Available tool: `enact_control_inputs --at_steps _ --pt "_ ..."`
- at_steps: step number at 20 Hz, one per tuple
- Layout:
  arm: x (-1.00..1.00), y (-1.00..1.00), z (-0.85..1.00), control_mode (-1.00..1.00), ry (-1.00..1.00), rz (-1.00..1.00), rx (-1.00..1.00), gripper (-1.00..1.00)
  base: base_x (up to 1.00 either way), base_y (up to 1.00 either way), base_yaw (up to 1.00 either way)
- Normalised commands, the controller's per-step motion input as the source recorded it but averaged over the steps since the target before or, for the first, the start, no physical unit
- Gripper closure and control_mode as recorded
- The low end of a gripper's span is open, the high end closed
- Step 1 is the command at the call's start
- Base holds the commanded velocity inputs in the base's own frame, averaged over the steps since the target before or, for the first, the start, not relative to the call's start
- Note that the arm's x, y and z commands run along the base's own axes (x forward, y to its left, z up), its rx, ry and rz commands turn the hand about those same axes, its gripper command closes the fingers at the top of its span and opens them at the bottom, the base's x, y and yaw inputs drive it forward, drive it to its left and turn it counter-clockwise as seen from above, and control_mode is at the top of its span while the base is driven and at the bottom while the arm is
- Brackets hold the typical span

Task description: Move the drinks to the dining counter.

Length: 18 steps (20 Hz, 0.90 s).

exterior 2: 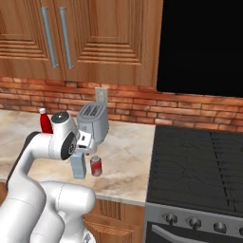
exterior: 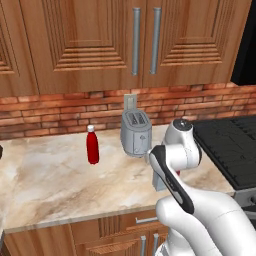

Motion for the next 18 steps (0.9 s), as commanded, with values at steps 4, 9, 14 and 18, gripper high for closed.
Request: enact_control_inputs --at_steps 4,9,14,18 --pt "0.01 0.00 -0.19 -1.00 0.00 0.00 0.01 -1.00 0.00 0.00 0.00" --pt "0.00 0.04 -0.25 -1.00 0.01 0.00 0.01 -1.00 0.00 0.00 0.00" --pt "0.00 0.05 -0.27 -1.00 0.01 0.00 0.02 1.00 0.00 0.00 0.00" --pt "0.00 0.00 -0.29 -1.00 0.01 0.00 0.02 1.00 0.00 0.00 0.00"
